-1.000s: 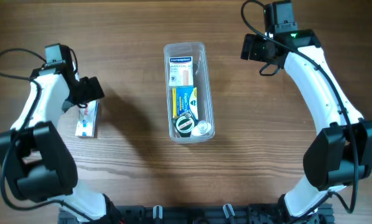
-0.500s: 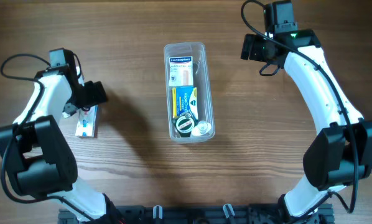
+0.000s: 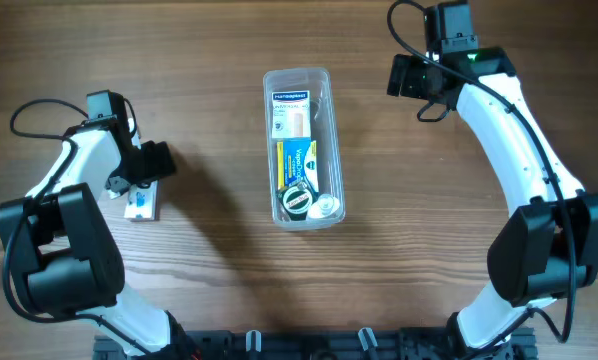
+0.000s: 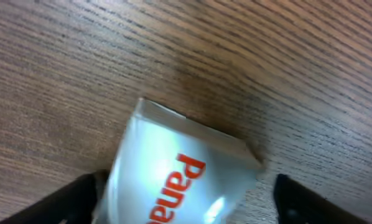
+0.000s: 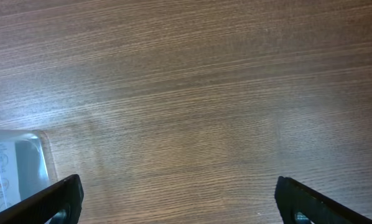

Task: Pack container

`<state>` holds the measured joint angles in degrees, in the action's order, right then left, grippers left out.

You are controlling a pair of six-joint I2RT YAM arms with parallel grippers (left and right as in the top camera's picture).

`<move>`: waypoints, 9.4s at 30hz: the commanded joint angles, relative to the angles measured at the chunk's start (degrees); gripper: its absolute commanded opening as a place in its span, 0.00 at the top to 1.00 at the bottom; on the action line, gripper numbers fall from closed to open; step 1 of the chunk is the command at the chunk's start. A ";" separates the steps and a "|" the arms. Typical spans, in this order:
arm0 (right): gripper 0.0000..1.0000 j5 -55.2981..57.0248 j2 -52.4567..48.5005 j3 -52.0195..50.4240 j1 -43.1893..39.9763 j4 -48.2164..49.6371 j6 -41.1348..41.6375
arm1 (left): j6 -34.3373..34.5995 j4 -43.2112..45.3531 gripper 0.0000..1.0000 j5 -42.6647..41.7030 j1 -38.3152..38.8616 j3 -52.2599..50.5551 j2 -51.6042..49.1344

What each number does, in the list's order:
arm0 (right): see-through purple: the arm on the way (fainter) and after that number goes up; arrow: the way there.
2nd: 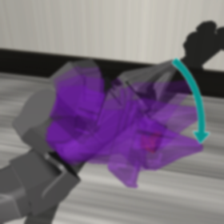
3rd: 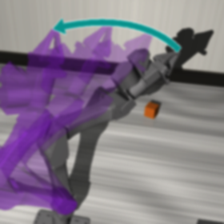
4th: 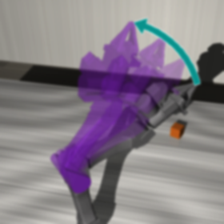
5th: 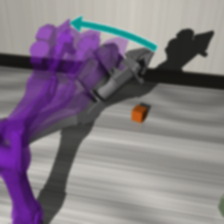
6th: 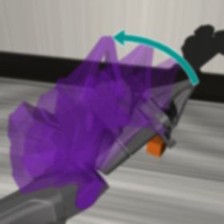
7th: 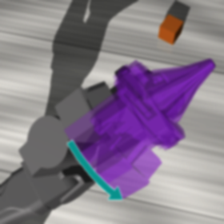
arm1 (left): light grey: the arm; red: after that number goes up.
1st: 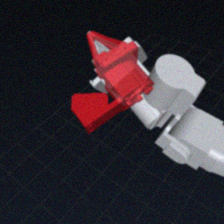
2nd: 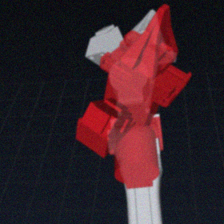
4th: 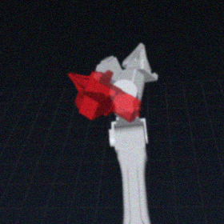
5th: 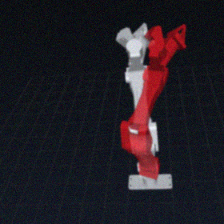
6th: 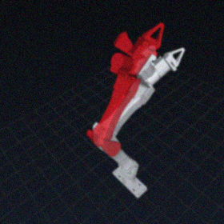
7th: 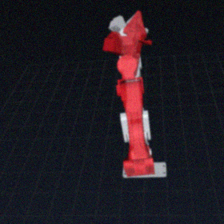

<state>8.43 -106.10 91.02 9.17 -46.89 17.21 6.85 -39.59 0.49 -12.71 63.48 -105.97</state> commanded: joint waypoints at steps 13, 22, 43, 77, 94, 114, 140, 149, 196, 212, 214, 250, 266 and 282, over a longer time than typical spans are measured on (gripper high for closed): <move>0.00 0.52 1.20 0.79 -0.13 0.13 -0.66 | -0.20 0.20 0.36 -2.64 -0.22 -0.15 0.33; 0.00 0.52 1.20 0.79 -0.13 0.13 -0.63 | 1.51 0.59 0.36 -2.62 -0.22 0.20 3.65; 0.00 0.52 1.20 0.79 -0.13 0.13 -0.66 | 0.83 -1.25 0.05 -4.59 -0.15 0.17 4.07; 0.00 0.52 1.20 0.79 -0.13 0.13 -0.66 | 4.28 -1.49 0.12 -6.49 0.59 -5.42 3.98; 0.00 0.52 1.20 0.79 -0.13 0.13 -0.63 | 4.31 -0.63 0.43 -4.87 0.59 -5.53 3.98; 0.00 0.52 1.20 0.79 -0.13 0.13 -0.66 | 7.37 0.22 0.49 -7.15 0.90 -1.90 4.66; 0.00 0.52 1.20 0.79 -0.13 0.13 -0.63 | 14.64 -1.33 0.51 -7.61 32.94 28.30 4.94; 0.00 0.52 1.20 0.79 -0.13 0.13 -0.63 | 14.67 -1.38 0.50 2.19 44.09 28.24 3.28; 0.00 0.52 1.20 0.79 -0.13 0.11 -0.63 | 20.61 -4.81 0.40 1.16 42.27 26.75 -6.49; 0.00 0.52 1.20 0.79 -0.13 0.13 -0.63 | 18.75 -6.38 0.39 -2.82 28.33 26.75 3.06; 0.00 0.52 1.20 0.79 -0.13 0.11 -0.66 | 17.64 -6.64 0.35 -2.82 26.05 26.75 4.02; 0.00 0.52 1.20 0.79 -0.13 0.13 -0.63 | 16.09 -12.76 0.00 0.66 -0.96 26.73 4.72; 0.00 0.52 1.20 0.79 -0.13 0.11 -0.66 | 16.09 -12.76 0.00 0.66 -0.96 26.73 4.72; 0.00 0.52 1.95 0.79 -0.17 0.09 -0.63 | 16.09 -12.76 0.00 0.66 -0.96 26.73 4.72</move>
<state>8.43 -106.10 91.02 9.17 -46.89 17.21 23.24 -52.34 0.60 -13.47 90.50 -102.41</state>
